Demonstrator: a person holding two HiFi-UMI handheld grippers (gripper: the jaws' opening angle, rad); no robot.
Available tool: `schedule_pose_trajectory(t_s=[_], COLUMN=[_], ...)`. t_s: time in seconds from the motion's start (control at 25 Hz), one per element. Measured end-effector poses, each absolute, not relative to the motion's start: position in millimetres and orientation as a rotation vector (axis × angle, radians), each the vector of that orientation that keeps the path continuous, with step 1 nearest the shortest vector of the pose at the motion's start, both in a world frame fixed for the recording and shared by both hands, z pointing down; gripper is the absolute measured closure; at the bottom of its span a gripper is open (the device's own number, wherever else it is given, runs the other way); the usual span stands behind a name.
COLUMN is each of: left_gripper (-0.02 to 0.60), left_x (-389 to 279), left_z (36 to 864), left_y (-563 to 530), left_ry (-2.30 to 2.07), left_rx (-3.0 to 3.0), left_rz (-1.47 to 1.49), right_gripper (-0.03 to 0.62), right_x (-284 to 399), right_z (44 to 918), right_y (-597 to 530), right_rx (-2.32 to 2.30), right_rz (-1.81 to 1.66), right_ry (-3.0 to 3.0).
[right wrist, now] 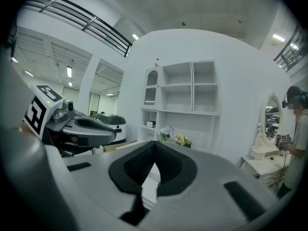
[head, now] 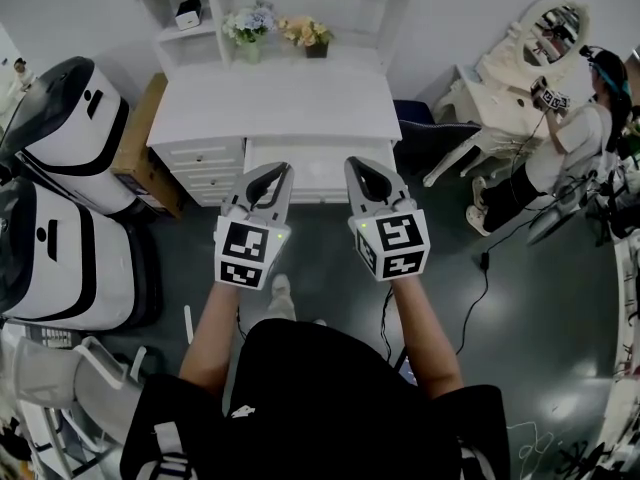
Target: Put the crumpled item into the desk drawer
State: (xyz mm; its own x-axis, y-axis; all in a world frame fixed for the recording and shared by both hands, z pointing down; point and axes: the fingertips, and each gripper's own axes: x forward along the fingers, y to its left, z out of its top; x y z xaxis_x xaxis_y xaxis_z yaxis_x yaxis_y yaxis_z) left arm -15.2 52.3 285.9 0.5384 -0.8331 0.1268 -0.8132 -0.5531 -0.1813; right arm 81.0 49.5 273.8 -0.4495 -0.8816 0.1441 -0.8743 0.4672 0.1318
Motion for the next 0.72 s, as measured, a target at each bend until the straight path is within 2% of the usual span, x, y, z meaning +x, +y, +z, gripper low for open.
schedule_pose_trajectory(t_s=[0.72], left_gripper=[0.571], left_x=[-14], left_z=[285], left_y=[94], left_ry=[1.476], left_rx=[-2.664], left_rz=[-0.262], right_gripper=[0.599], right_x=[84], right_z=[279], right_y=[91], right_rx=[1.516], right_rz=[-0.058], right_ry=[-2.519])
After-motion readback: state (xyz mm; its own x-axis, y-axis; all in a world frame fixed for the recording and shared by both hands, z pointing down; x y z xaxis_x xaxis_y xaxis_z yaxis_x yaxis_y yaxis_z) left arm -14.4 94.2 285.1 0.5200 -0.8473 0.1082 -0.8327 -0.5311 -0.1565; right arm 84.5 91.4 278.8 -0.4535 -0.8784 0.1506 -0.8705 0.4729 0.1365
